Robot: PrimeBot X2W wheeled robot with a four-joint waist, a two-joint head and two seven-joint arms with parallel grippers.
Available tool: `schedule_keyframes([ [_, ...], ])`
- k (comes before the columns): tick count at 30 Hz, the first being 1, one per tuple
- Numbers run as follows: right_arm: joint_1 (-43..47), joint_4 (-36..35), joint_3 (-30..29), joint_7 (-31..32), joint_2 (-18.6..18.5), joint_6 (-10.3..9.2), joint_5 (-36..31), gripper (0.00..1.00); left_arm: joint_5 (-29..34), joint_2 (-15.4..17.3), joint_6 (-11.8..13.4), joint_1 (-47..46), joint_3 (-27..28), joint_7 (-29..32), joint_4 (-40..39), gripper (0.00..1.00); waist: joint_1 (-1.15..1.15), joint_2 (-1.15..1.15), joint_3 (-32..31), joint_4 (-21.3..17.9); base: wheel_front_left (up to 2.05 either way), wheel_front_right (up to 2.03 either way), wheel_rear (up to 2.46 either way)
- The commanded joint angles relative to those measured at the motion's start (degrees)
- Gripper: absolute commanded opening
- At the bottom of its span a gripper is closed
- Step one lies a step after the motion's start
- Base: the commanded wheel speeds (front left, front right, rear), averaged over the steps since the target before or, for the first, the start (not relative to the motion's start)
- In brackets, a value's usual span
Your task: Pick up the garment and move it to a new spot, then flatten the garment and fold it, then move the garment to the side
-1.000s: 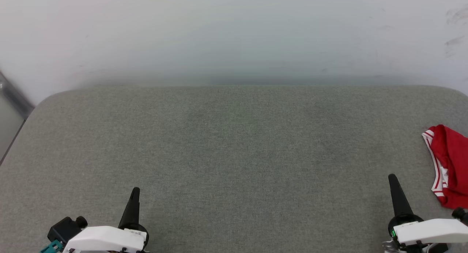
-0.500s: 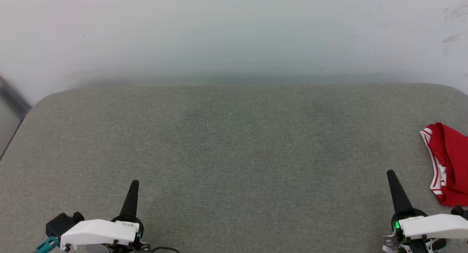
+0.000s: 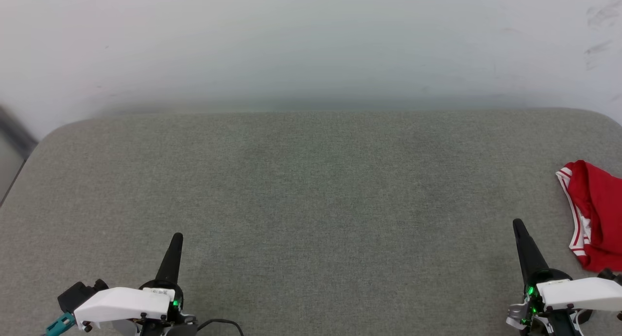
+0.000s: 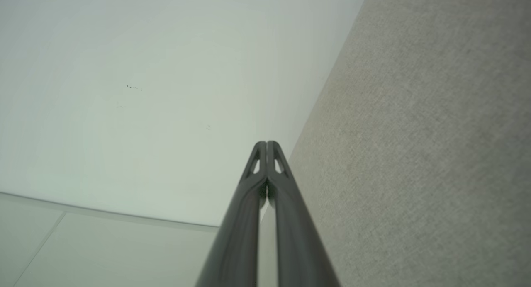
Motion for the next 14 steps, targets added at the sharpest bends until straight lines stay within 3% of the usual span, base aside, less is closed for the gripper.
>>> schedule_keyframes([
  [1, -1.22, -0.07, -0.20, 0.16, -0.25, 0.00, 1.03, 0.00, -1.03, 0.32, -0.33, -1.23, 0.19, 0.32, -0.16, 0.00, 0.00, 0.00, 0.02, -0.02, 0.00, 0.00, 0.00],
  [14, -2.29, 0.70, -0.47, 1.84, -0.17, 0.00, 6.85, 0.00, -7.03, 0.24, -0.88, -2.33, 1.04, 1.97, 0.51, 0.00, 0.00, 0.00, 0.26, -0.43, 0.00, 0.00, 0.00],
])
